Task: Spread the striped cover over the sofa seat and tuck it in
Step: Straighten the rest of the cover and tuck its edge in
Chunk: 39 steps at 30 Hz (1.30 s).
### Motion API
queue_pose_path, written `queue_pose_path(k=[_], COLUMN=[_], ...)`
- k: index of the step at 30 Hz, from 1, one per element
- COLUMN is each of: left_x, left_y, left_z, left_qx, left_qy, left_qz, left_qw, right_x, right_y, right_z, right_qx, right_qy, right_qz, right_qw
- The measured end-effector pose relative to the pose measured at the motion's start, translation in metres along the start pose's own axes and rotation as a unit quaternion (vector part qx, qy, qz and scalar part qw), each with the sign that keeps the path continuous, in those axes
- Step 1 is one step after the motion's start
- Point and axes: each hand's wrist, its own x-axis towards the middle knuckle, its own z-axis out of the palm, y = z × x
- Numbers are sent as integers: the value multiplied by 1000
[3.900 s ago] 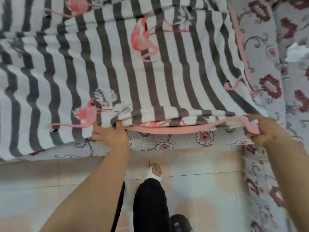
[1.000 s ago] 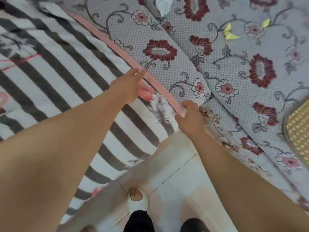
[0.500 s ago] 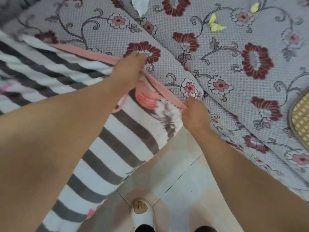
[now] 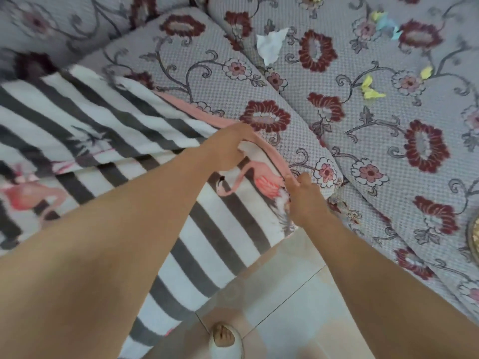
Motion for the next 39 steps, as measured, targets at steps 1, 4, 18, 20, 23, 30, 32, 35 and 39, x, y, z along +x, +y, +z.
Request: queue_pose_path(k=[1,4,18,20,23,30,32,35,39], left_x=[-10,-46,-197,-208,-218,-189,-171,-146,-136], left_y=[-7,-45,-244,-273,-305,-325,-325,-324,-319], left_z=[-3,-28,-170,-180,-186,-188,-187,-184,-181], left_qx=[10,33,-24,-30,-39,-23,0,20,96], left_qy=[2,15,94,119,155,200,180,148,160], left_qz=[-9,-49,-218,-241,-267,-312,-333,-397,-419], left_qw=[1000,998,971,963,950,928,926,906,889], right_x=[2,1,70,93,123,181,193,207,210], right_y=[-2,-35,-307,-334,-362,-390,-395,-396,-405], right_z=[-7,-33,-101,-101,-97,-104,-103,-89,-93], right_qx=[-8,-41,46,65,56,103,106,33,192], right_qy=[-21,-43,-12,-11,-14,6,-24,-54,-170], right_qz=[16,56,-142,-142,-149,-126,-109,-102,-87], right_qw=[1000,997,989,988,987,987,988,993,963])
